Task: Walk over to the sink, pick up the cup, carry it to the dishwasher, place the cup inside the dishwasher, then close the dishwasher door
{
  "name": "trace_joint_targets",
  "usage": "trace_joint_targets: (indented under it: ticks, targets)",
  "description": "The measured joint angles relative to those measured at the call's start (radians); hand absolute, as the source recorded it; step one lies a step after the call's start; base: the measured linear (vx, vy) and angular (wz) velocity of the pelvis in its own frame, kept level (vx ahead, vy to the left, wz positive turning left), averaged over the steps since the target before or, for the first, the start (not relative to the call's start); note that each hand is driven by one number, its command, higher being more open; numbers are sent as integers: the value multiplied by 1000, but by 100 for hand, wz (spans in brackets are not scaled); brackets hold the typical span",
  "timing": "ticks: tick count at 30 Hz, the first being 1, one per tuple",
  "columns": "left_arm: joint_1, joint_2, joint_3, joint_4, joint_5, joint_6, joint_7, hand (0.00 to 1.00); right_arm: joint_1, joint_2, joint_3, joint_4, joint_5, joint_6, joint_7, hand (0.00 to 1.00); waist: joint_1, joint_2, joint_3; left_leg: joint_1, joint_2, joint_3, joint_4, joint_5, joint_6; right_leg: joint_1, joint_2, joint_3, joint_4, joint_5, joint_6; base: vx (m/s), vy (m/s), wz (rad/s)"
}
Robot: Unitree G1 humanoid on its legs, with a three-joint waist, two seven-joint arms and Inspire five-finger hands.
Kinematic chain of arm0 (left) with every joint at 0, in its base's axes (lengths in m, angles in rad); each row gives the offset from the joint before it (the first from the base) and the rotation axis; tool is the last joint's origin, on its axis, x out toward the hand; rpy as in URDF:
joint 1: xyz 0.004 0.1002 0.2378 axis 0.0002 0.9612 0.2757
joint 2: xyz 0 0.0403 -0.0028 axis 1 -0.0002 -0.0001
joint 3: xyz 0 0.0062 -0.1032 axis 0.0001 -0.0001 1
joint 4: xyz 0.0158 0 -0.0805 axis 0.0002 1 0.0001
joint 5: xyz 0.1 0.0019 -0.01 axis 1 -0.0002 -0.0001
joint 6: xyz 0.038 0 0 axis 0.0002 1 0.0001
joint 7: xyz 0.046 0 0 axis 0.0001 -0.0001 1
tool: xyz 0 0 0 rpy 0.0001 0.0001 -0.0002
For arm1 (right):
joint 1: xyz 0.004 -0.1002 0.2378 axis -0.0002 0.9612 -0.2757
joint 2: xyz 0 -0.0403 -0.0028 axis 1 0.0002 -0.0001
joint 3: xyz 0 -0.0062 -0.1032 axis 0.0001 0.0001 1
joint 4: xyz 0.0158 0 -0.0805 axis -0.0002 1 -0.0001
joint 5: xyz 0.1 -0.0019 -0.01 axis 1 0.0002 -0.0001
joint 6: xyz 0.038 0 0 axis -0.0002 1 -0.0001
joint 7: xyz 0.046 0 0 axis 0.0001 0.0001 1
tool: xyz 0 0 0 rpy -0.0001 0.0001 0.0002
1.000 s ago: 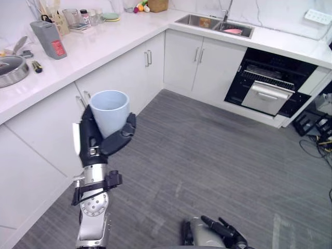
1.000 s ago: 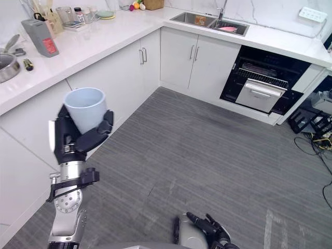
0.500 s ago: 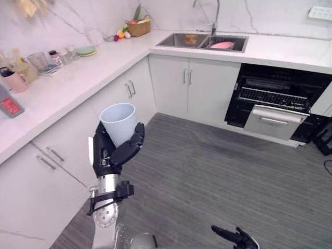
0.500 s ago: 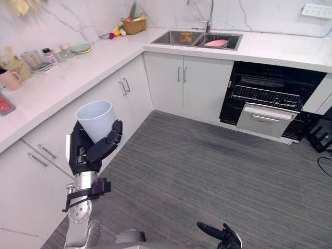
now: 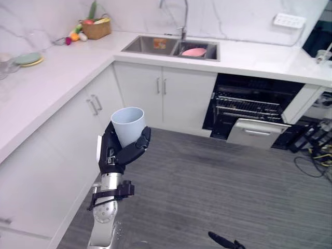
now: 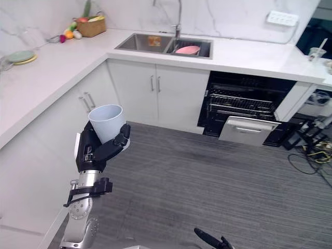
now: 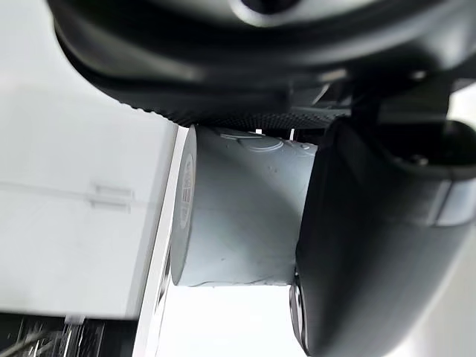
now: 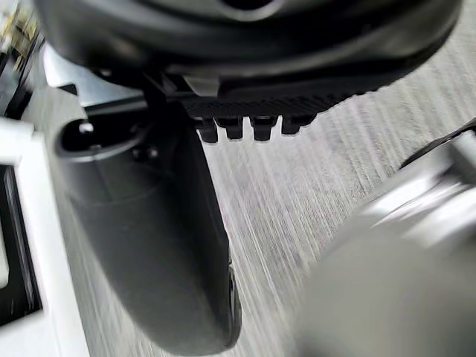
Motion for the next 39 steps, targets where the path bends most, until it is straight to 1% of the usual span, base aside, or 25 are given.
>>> trace_joint_targets:
  ticks: [2,4,6,7,8,9,14,15,16,17,18,19,21,23,24,26,28,29,30,31,32,33,35,38,39]
  targets:
    - [-36,20,-17,0,1,16,11,0,-3,16,-14,-17,8,-11,4,100,-43,12,5,78,44,3,-64,-2,-6,-113,21,-88,-159,-88,-6,438,-5,-1]
    - [-69,27,-35,-1,1,23,5,0,0,20,-7,-39,7,-11,0,100,-57,13,6,118,80,5,-80,-2,-7,-154,35,-136,-403,-74,-13,554,-75,2]
    - [-76,21,-52,-22,1,24,-4,0,22,22,12,-68,10,-9,-12,100,-57,13,5,163,99,15,-76,-22,-42,-155,49,-136,-675,55,-25,540,-120,-4]
    - [-74,18,-56,-49,-1,24,-5,0,49,22,28,-85,10,-9,-15,100,-57,1,-3,197,96,26,-63,-58,-101,-152,39,-131,-788,258,-79,553,-105,-18]
    - [-75,-9,-55,-45,-2,23,-6,0,55,2,29,-82,11,-3,-9,100,-51,50,-9,228,133,34,-38,-100,-132,-151,73,-138,-745,310,-108,525,-83,-21]
    - [-73,-27,-56,-44,-3,27,-4,0,56,-14,36,-82,10,-2,-10,100,-52,69,-15,221,148,34,-17,-99,-133,-150,83,-137,-739,296,-121,463,-60,-26]
    - [-92,-64,-84,-44,-3,12,-28,0,52,-12,59,-121,38,4,-49,100,-57,70,-15,212,169,24,115,-10,-108,-116,100,-136,-654,138,-113,318,-116,-6]
    - [-78,-68,-90,-44,-3,3,-32,0,66,-12,62,-158,39,9,-58,100,-51,81,-3,149,208,14,350,54,-101,-50,128,-130,-674,98,-112,231,-149,-23]
    - [-68,-77,-93,-45,-3,-2,-35,0,74,-16,64,-177,38,14,-62,100,-45,95,3,69,241,-10,522,165,-71,-4,152,-127,-722,94,-105,251,-140,-53]
    - [-31,-105,-90,-51,-3,-21,-36,0,87,-36,79,-206,37,25,-69,100,-22,134,-9,-48,310,-25,712,430,-25,44,179,-121,-713,60,-109,210,-55,-51]
    - [-22,-107,-88,-60,-6,-32,-35,0,95,-37,93,-224,37,26,-74,100,-17,109,-7,-111,313,-31,812,451,-33,65,173,-100,-716,33,-85,288,26,-66]
    - [-11,-126,-88,-52,-11,-44,-43,0,85,-41,94,-234,36,27,-84,100,-1,127,6,-218,337,-66,943,323,-45,94,195,-93,-716,30,-149,306,57,-37]
    - [11,-117,-87,-35,-33,-44,-53,0,66,-47,98,-230,37,27,-90,100,6,121,4,-317,315,-71,924,175,-38,135,198,-62,-735,16,-166,272,21,-54]
    - [23,-88,-88,-4,-69,-44,-74,0,23,-50,118,-197,37,10,-93,100,36,106,2,-361,253,-63,603,48,-47,184,186,23,-795,27,-159,376,17,-95]
    - [24,-80,-89,1,-71,-44,-75,0,9,-50,124,-184,37,7,-94,100,36,100,1,-357,233,-67,492,40,-55,193,179,40,-807,33,-147,454,106,-82]
    - [25,-74,-102,4,-68,-44,-65,0,-50,-56,124,-139,38,-17,-115,100,37,88,-3,-341,135,-195,54,78,-88,208,153,125,-852,33,-124,469,172,-86]
    - [25,-76,-120,8,-68,-44,-44,0,-88,-65,124,-108,37,-38,-132,100,38,80,0,-341,91,-288,-93,150,-108,213,132,182,-864,19,-98,446,236,-100]
    - [20,-75,-145,38,-66,-45,-27,0,-95,-71,123,-108,41,-62,-175,100,39,82,-2,-338,73,-314,-118,224,-120,233,116,239,-865,-8,-60,456,285,-110]
    - [21,-75,-152,51,-66,-45,-26,0,-94,-71,122,-114,49,-74,-194,100,39,83,-4,-329,70,-304,-110,268,-118,244,109,261,-864,-21,-49,491,350,-118]
    - [15,-65,-168,76,-65,-43,-23,0,-93,-57,112,-118,66,-92,-232,100,34,65,-13,-310,51,-258,-66,297,-116,259,79,299,-841,-60,-22,397,319,-75]
    - [14,-52,-172,80,-65,-35,-22,0,-93,-46,106,-133,76,-93,-248,100,24,47,-15,-307,34,-241,-45,281,-102,258,58,305,-825,-68,-10,530,442,-63]
    - [12,-26,-190,80,-67,-29,-23,0,-78,-19,69,-184,78,-112,-282,100,-7,33,-18,-309,11,-219,27,209,-71,267,35,301,-794,-70,-3,387,342,-33]
    - [4,-6,-219,79,-67,-28,-23,0,-50,3,42,-249,79,-139,-338,100,-8,27,-21,-275,-3,-173,60,157,-44,263,10,290,-726,-65,7,341,315,-58]
    - [4,-1,-226,77,-53,-28,14,0,-36,36,49,-376,56,-162,-409,100,-6,25,-19,-136,-5,-66,-15,121,-14,158,-39,155,-451,-35,27,164,221,-103]
    - [4,1,-226,76,-30,-28,36,0,-35,37,63,-420,23,-160,-423,100,-7,28,-22,-82,-4,-20,-51,115,-5,132,-88,39,-383,-37,15,97,234,-122]
